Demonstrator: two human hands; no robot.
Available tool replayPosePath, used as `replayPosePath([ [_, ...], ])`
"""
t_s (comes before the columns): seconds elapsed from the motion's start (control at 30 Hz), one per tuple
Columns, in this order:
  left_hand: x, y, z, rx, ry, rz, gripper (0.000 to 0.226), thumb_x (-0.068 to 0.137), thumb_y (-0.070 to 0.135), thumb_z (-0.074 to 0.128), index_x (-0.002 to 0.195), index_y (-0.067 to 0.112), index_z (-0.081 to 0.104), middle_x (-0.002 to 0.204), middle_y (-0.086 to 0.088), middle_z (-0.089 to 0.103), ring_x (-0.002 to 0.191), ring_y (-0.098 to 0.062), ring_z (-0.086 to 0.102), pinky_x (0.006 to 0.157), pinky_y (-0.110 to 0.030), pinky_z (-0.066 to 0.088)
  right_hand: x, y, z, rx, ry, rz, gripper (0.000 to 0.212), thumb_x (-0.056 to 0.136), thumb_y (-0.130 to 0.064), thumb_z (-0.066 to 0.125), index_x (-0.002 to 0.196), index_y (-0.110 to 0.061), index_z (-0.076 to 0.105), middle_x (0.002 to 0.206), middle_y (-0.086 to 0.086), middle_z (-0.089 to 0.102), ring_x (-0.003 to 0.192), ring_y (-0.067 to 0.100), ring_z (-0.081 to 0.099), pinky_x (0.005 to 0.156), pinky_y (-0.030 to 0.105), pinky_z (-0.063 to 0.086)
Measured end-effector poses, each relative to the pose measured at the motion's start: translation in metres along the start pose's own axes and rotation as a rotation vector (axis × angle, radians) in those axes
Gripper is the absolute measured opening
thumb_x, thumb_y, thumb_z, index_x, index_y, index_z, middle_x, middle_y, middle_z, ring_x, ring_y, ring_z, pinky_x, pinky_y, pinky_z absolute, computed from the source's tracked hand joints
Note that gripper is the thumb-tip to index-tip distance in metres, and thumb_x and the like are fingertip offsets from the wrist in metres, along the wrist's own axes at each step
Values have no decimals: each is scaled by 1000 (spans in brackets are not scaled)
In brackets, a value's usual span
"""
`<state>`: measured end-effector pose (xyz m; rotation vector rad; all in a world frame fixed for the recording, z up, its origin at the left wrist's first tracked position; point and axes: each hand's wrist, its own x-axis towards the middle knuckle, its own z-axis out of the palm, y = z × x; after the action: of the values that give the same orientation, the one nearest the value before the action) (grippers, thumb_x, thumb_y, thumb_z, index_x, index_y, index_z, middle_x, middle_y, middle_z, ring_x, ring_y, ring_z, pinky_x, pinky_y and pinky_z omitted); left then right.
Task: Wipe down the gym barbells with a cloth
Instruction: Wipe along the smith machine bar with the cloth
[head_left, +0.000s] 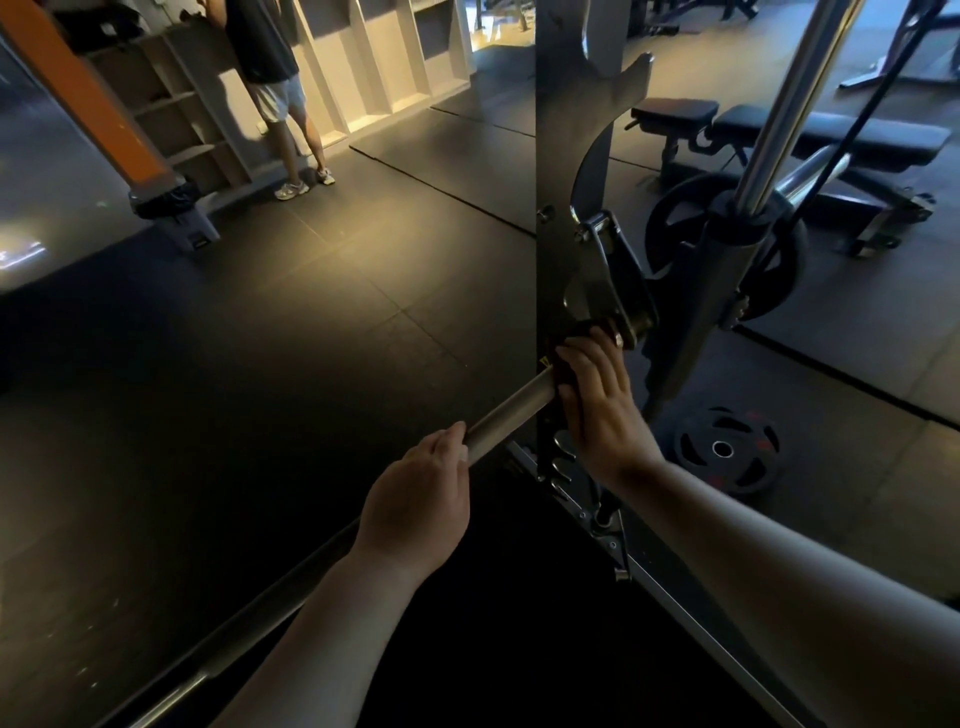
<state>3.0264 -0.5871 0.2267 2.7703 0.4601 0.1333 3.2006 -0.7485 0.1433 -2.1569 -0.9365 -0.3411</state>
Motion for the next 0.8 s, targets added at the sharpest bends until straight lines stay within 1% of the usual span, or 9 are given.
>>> replayPosePath([
  [0.07, 1, 1, 1, 1, -16, 2, 47, 110, 34, 30, 154, 21, 38, 147, 0, 54, 122, -13, 60, 92, -19, 45, -5, 11, -2, -31, -20, -35, 48, 108, -32, 39, 150, -10, 42, 156, 9, 38, 155, 30, 17, 126, 48, 17],
  [0.2, 4, 2, 2, 11, -19, -15, 47, 110, 33, 29, 155, 21, 37, 150, -1, 51, 126, -16, 58, 95, -23, 43, 25, 19, -22, -96, -86, -90, 42, 107, -33, 43, 144, -14, 49, 149, 8, 47, 149, 29, 29, 123, 50, 28],
  [0.33, 5, 2, 3, 7, -35, -11, 47, 110, 33, 30, 154, 20, 38, 148, -1, 53, 126, -14, 58, 93, -19, 42, 8, -11, 4, 188, 82, 244, 48, 108, -26, 41, 154, -13, 39, 167, 4, 21, 158, 21, 2, 127, 50, 16],
  [0.4, 6, 1, 4, 11, -44, -6, 47, 110, 32, 30, 154, 20, 38, 149, -2, 52, 128, -16, 57, 96, -22, 44, -11, -35, 24, 363, 143, 336, 55, 106, -20, 43, 159, -18, 27, 170, -5, 2, 157, 16, -7, 125, 51, 19],
  [0.47, 6, 2, 4, 17, -51, -11, 47, 110, 31, 29, 155, 19, 38, 150, -3, 51, 129, -17, 56, 99, -28, 46, -18, -59, 34, 535, 215, 436, 62, 106, -12, 46, 161, -23, 19, 168, -9, -7, 155, 9, -5, 122, 41, 28],
  [0.53, 6, 2, 3, 8, -64, -16, 48, 110, 32, 29, 155, 19, 36, 152, -3, 49, 132, -18, 54, 102, -31, 47, -11, -75, 34, 686, 307, 587, 62, 108, -11, 44, 161, -24, 16, 168, -4, 0, 149, 0, 6, 120, 22, 29],
  [0.67, 5, 0, 1, -8, -78, -7, 48, 110, 32, 29, 156, 20, 35, 154, -3, 47, 135, -18, 52, 105, -32, 46, 7, -75, 33, 784, 402, 736, 64, 107, -16, 40, 163, -30, 11, 154, -12, 28, 141, 9, 34, 121, 47, 32],
  [0.7, 5, -1, 1, -7, -79, -3, 48, 110, 31, 29, 157, 20, 34, 154, -3, 46, 135, -18, 51, 104, -32, 45, 5, -74, 36, 783, 389, 752, 65, 107, -20, 39, 162, -34, 9, 153, -12, 30, 140, 9, 36, 120, 47, 34],
  [0.8, 4, -3, 3, 16, -68, 13, 49, 110, 30, 31, 158, 20, 33, 155, -3, 45, 137, -19, 49, 104, -33, 43, -11, -103, 49, 855, 347, 776, 66, 108, -21, 38, 163, -34, 4, 151, -15, 28, 135, -9, 35, 119, 26, 33],
])
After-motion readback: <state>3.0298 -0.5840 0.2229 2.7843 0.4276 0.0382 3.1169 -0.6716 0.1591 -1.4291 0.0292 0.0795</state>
